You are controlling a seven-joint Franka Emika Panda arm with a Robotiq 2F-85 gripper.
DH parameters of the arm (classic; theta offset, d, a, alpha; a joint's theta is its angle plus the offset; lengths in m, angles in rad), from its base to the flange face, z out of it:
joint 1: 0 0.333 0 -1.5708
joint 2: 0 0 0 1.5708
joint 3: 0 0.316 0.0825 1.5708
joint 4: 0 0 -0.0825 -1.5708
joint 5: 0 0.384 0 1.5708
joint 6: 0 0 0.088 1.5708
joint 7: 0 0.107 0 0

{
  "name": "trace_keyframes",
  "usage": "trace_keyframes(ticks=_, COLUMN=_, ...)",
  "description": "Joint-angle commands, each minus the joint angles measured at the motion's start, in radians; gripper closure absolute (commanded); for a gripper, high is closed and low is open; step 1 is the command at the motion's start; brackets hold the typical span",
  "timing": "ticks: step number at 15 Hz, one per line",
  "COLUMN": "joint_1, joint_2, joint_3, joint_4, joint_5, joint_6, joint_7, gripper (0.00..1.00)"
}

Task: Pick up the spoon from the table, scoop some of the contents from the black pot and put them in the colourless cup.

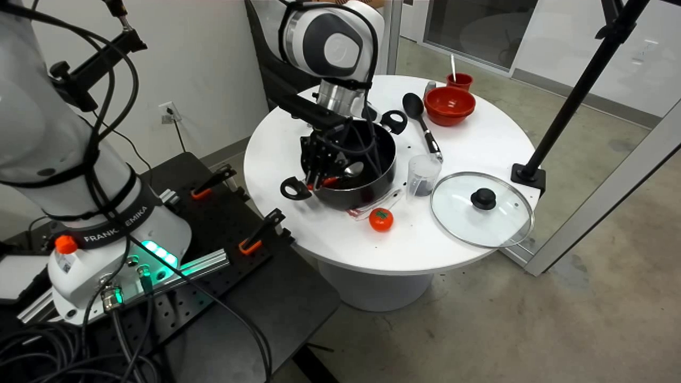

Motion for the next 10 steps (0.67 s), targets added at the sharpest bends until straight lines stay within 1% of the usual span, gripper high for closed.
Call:
trace_keyframes(ticks=1, joint_1=0.003, joint_2=-0.035, joint_3=0.011, joint_4=-0.003, joint_5=0.028, joint_6=-0.009, joint_7=-0.013, gripper=0.95)
trace_keyframes(ticks=4, joint_1=0.005, joint_2=-0.058, joint_3=0.016, joint_4=0.017, joint_5=0.030, joint_6=-0.033, joint_7=-0.018, gripper=0.95)
trace_keyframes(ticks=6, joint_1=-0.004, joint_2=-0.075, joint_3=0.028, joint_4=0.038, joint_5=0.068, joint_6=-0.071, joint_7=-0.050, gripper=0.95)
trace_keyframes(ticks=8, joint_1=-0.006, joint_2=-0.077, joint_3=0.042, joint_4=0.083, joint_5=0.113, joint_6=-0.154, joint_7=-0.095, gripper=0.95)
trace_keyframes(ticks=10, joint_1=0.006, joint_2=-0.064, joint_3=0.046, joint_4=0.139, joint_5=0.113, joint_6=-0.255, joint_7=-0.108, gripper=0.95)
